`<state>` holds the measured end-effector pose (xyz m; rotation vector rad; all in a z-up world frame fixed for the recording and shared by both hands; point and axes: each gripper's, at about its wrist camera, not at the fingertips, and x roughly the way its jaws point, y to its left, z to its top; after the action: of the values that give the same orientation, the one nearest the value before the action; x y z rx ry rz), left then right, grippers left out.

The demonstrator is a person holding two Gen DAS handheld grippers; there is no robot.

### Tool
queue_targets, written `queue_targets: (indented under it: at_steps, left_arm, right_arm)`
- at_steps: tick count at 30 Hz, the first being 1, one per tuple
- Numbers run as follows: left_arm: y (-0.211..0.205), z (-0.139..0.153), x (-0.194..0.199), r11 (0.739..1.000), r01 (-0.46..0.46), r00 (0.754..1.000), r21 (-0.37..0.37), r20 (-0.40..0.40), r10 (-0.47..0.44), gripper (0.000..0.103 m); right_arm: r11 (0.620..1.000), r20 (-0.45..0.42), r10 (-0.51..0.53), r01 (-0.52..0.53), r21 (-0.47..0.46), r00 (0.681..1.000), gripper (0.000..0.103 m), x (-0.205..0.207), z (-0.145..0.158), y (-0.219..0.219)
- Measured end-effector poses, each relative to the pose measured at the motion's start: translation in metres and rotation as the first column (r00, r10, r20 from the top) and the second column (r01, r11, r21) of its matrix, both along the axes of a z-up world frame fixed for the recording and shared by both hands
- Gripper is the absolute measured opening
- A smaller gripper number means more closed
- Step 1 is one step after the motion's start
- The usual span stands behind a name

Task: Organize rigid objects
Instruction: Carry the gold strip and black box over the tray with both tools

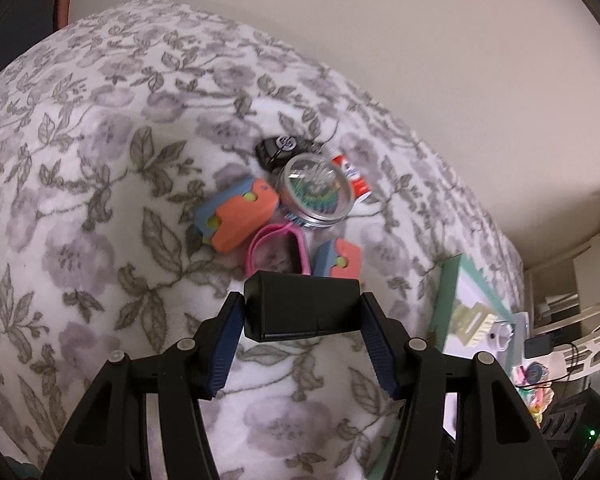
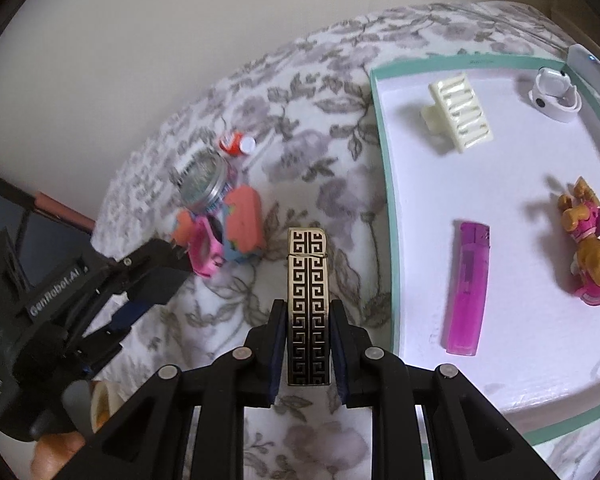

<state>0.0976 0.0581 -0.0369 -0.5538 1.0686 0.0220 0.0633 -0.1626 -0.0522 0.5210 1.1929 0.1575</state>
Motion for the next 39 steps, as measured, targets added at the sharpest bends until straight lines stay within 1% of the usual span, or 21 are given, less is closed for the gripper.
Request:
queue_targets:
  at_steps: [9,15,21,25,30,32,34,39]
  left_arm:
    - [-0.001,0.032,-0.011,1.0,-0.006,0.995,-0.03,0.098,0.009,0.059]
    - [-0.008,0.051,-0.017,0.999,0.001,0.99,-0.047,0.143,0.006,0.059]
    - [-0.027,0.071,-0.019,0.997,0.038,0.983,-0.06,0.182,-0.026,0.059]
    - [-0.049,0.084,-0.017,0.994,0.089,0.977,-0.063,0.197,-0.075,0.059]
    - [-0.075,0.093,-0.015,0.99,0.137,0.971,-0.042,0.201,-0.126,0.059]
    - [-0.088,0.096,-0.013,0.986,0.161,0.967,-0.034,0.205,-0.15,0.059]
    - [-0.103,0.1,-0.013,0.981,0.194,0.959,-0.018,0.213,-0.186,0.059]
    - [-0.14,0.1,-0.012,0.96,0.279,0.938,0.006,0.214,-0.273,0.06]
  right_arm:
    - [0.995,0.108,-0.056,0.047,0.086,0.993,0.022,-0.003,0.036,-0.014]
    - [0.993,0.176,-0.095,0.082,0.081,0.98,0.022,-0.007,0.061,-0.028]
    - [0.987,0.219,-0.146,0.126,0.102,0.965,0.022,-0.014,0.08,-0.052]
    - [0.98,0.245,-0.189,0.166,0.113,0.951,0.022,-0.017,0.091,-0.071]
    - [0.971,0.26,-0.239,0.231,0.062,0.936,0.022,-0.024,0.098,-0.095]
    - [0.967,0.26,-0.254,0.247,0.061,0.932,0.022,-0.026,0.099,-0.104]
    - [0.964,0.262,-0.265,0.261,0.052,0.928,0.022,-0.028,0.099,-0.113]
    - [0.957,0.284,-0.274,0.291,-0.017,0.919,0.022,-0.034,0.104,-0.133]
